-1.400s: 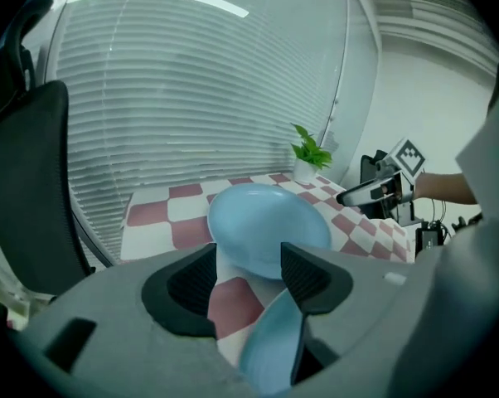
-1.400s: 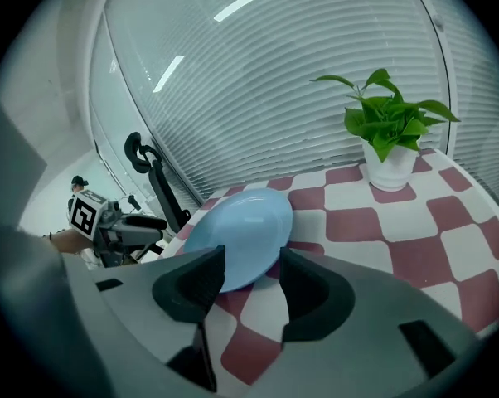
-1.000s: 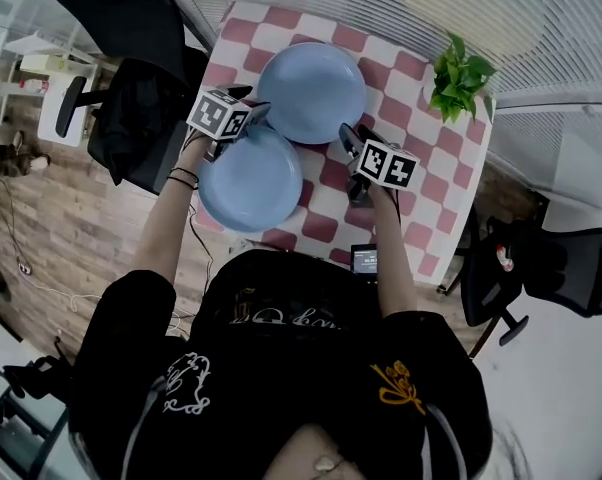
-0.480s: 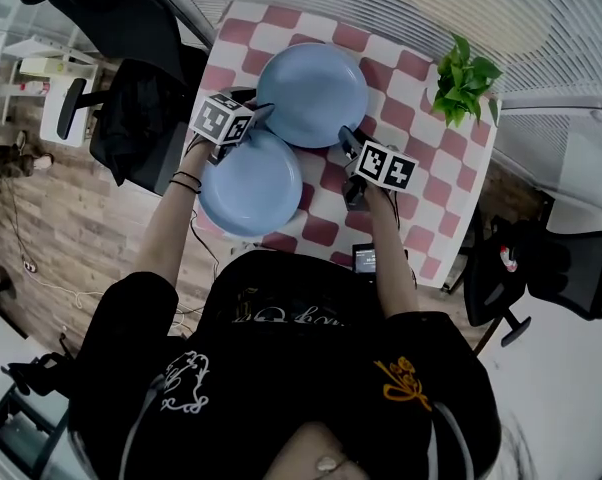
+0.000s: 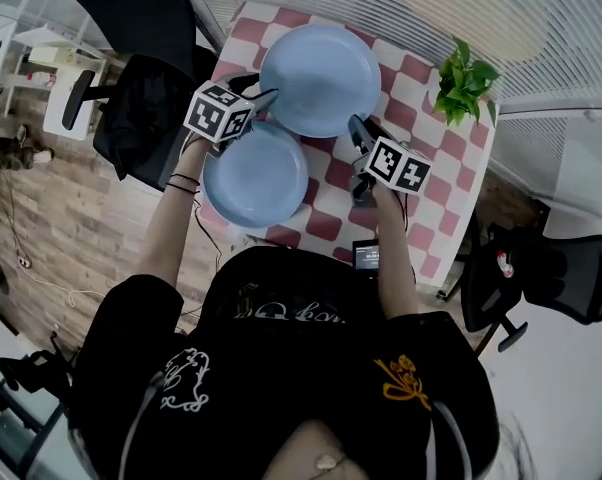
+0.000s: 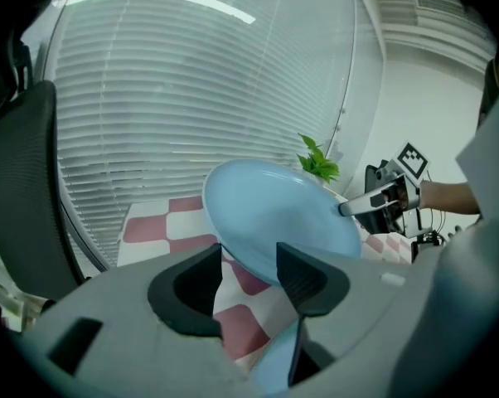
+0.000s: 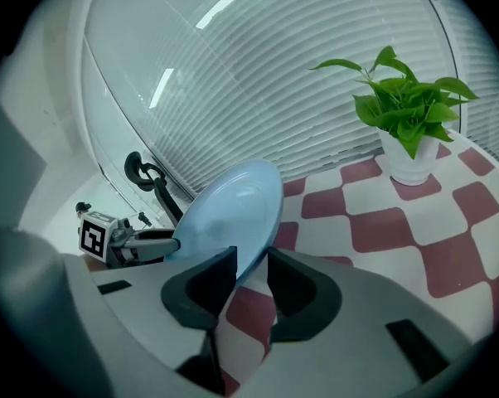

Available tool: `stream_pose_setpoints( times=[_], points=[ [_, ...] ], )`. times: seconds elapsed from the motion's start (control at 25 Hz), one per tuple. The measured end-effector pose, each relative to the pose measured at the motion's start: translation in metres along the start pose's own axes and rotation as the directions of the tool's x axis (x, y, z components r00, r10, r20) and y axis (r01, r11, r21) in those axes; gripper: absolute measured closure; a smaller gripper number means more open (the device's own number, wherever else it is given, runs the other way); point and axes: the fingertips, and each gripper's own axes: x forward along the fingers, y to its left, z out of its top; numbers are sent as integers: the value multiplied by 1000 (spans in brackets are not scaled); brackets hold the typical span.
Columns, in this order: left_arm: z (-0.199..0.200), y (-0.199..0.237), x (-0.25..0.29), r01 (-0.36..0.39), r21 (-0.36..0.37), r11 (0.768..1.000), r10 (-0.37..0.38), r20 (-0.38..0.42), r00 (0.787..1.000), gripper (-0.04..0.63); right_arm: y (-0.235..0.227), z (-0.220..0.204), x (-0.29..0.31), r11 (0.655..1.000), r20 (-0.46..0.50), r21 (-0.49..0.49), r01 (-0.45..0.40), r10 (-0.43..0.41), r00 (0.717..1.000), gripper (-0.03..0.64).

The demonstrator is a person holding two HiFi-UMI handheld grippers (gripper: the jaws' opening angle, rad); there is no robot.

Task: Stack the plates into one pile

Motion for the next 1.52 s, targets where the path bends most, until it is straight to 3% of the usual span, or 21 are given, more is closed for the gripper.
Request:
stream_pose_setpoints(
  times=[0.32,0.8,1.12,1.52],
  points=[
    [-29,-17,-78,-81,-24,996,82,59,995,380,50,-39,-18,997,-50,-51,-59,57,997,502],
    [-137,-59,-156,-181,-219,959,196,48,979,382,96,-130,-38,985,-201,-126,-119,92,975,503],
    [-190,-86,-177,-202,-337,920,223,25,975,380,104,-172,-50,983,-276,-147,-114,69,959,506],
    [-217,-100,-173,-212,-344,915,216,-28,976,380,96,-196,-55,980,-313,-181,-77,16,950,506]
  ],
)
